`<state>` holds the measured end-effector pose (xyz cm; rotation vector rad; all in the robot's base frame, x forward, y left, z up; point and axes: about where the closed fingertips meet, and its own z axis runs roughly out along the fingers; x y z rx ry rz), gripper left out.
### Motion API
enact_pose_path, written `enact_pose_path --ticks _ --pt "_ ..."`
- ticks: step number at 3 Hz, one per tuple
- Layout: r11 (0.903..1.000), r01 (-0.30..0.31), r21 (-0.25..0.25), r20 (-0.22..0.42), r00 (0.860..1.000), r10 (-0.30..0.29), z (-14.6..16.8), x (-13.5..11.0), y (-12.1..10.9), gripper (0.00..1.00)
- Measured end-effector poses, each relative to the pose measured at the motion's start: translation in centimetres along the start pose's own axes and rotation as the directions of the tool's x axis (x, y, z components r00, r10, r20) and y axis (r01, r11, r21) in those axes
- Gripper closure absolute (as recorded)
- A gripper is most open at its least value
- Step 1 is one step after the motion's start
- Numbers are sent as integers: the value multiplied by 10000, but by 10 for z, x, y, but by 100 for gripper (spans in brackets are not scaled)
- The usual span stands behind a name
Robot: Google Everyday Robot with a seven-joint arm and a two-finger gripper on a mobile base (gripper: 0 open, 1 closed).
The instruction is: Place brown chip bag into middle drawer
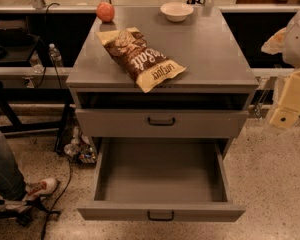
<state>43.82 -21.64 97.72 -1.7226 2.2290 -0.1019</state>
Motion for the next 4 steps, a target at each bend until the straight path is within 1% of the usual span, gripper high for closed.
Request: enact_pose_path --ticks 1,2,3,4 --pt "10000 0 2 1 10000 0 0 0 0 0" --pt "9997 -181 137 86 9998 180 0 -4 -2 0" --pt "9969 -733 289 1188 9905 693 14 -46 -35 0" --pt "9851 -1687 326 2764 9487 1533 34 -102 -84 0"
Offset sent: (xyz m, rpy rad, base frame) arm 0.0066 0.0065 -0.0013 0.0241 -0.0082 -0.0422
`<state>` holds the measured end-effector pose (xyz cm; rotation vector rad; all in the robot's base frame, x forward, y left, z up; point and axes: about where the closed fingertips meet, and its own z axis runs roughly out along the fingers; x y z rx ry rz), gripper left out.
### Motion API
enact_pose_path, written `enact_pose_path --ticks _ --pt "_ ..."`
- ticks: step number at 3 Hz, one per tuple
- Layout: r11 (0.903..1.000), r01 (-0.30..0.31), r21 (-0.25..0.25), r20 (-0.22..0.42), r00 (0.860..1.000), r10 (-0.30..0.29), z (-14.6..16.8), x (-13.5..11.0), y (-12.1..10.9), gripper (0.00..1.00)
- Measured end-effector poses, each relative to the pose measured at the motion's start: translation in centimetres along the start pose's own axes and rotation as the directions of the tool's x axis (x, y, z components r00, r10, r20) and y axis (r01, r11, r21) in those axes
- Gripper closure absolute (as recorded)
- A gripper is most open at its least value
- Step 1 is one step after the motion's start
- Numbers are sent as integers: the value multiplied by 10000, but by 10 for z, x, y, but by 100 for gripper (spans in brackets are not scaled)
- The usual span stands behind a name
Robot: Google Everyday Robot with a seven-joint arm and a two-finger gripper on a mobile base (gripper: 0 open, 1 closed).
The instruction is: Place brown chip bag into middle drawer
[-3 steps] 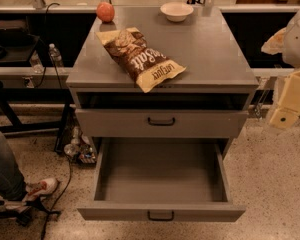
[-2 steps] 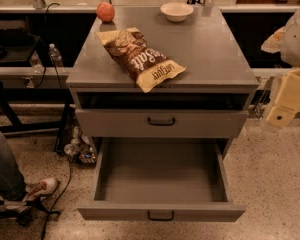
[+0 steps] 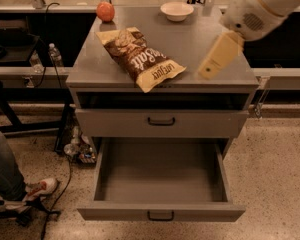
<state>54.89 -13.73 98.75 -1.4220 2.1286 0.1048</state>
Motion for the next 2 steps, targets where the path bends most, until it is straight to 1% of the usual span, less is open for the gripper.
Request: enact_pose_path --ticks 1,2 --pt "9931 -1174 7 883 9892 1169 50 -49 -34 0" --pt "9832 -1819 -145 903 9791 1825 55 -55 -31 0"
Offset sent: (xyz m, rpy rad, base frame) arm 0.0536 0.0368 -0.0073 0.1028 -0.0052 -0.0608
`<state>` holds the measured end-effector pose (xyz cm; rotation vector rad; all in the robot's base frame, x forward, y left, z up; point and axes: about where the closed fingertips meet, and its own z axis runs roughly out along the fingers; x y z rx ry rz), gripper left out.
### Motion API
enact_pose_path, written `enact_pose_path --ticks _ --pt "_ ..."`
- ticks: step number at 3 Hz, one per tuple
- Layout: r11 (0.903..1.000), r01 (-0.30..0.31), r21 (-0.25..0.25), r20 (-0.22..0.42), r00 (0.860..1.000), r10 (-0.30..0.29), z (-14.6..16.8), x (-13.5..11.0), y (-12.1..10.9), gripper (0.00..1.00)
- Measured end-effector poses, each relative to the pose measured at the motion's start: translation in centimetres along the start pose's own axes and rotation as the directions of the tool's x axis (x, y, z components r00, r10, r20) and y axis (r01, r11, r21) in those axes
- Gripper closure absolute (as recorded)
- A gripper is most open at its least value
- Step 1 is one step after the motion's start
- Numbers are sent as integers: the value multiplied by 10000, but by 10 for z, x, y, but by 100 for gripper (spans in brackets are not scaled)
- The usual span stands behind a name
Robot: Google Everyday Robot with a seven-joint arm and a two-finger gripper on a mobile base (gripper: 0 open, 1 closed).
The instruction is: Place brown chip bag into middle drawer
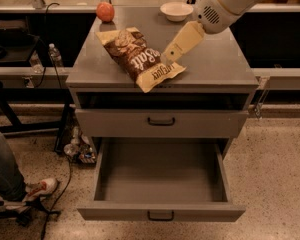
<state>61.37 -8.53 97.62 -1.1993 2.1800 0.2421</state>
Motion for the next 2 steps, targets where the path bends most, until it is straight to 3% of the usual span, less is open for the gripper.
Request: enact_pose_path --ticks 1,2 --pt "10000 0 0 0 10000 0 0 0 0 0" --pt "9994 335 8 -519 9981 -335 40 -4 9 0"
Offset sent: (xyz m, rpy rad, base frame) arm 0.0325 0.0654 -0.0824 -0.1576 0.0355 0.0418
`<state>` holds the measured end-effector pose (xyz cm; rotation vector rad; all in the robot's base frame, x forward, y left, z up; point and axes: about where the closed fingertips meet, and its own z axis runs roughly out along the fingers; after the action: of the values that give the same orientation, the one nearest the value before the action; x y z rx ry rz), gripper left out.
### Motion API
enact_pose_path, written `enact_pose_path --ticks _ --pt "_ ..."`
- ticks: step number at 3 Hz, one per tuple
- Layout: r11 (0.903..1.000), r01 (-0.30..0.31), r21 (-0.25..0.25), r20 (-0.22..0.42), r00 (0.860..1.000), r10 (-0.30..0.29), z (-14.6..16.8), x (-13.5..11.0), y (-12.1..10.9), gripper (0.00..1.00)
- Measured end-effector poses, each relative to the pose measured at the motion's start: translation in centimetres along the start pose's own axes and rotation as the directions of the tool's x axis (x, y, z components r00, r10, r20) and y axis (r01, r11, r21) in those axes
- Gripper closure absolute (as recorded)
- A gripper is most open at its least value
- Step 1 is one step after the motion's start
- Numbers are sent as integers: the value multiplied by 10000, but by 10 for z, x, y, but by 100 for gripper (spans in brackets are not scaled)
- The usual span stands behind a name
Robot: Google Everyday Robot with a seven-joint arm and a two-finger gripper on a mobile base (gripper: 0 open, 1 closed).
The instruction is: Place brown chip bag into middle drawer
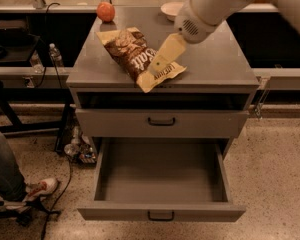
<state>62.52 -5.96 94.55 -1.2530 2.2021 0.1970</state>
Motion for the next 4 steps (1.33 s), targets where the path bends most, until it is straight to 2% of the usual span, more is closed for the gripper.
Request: enact_pose_path --ticks 1,2,3,4 --pt "9996 251 -120 -283 9993 -254 55 -11 9 0" --pt "9993 362 -74 -321 9988 -364 101 -23 8 0" --pt "9997 217 116 -188 9996 -215 133 -33 -5 0" --pt "9995 53 317 -106 9999 -50 148 -37 -14 18"
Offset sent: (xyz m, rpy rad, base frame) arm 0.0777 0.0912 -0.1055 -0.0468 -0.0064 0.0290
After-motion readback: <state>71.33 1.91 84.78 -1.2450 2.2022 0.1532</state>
